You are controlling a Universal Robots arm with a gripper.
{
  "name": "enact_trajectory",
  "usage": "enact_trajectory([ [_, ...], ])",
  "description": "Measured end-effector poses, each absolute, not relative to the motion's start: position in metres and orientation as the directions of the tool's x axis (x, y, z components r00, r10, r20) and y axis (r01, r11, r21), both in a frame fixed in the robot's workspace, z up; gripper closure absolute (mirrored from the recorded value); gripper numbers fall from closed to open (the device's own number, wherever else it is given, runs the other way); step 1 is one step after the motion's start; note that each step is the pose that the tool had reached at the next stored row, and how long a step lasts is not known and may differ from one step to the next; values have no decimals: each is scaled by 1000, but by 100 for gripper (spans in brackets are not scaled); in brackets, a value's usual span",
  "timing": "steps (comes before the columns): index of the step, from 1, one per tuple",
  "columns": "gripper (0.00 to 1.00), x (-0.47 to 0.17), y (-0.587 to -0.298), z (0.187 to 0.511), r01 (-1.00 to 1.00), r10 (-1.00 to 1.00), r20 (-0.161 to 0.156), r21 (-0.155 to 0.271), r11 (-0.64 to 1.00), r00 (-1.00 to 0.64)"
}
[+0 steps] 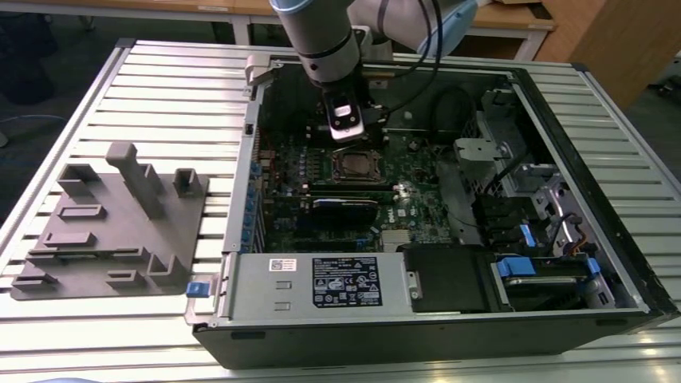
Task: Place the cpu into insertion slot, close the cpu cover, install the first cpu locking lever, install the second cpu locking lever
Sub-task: 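Install the first cpu locking lever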
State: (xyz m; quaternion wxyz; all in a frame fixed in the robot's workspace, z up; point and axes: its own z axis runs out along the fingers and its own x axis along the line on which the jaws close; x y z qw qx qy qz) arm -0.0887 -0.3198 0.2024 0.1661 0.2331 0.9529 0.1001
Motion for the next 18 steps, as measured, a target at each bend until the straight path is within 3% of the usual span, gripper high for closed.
enact_trajectory([
  [8, 89, -89, -320, 202, 423, 506, -238, 326, 845, -829],
  [18, 89, -92, -319, 201, 435, 522, -229, 341, 834, -822],
])
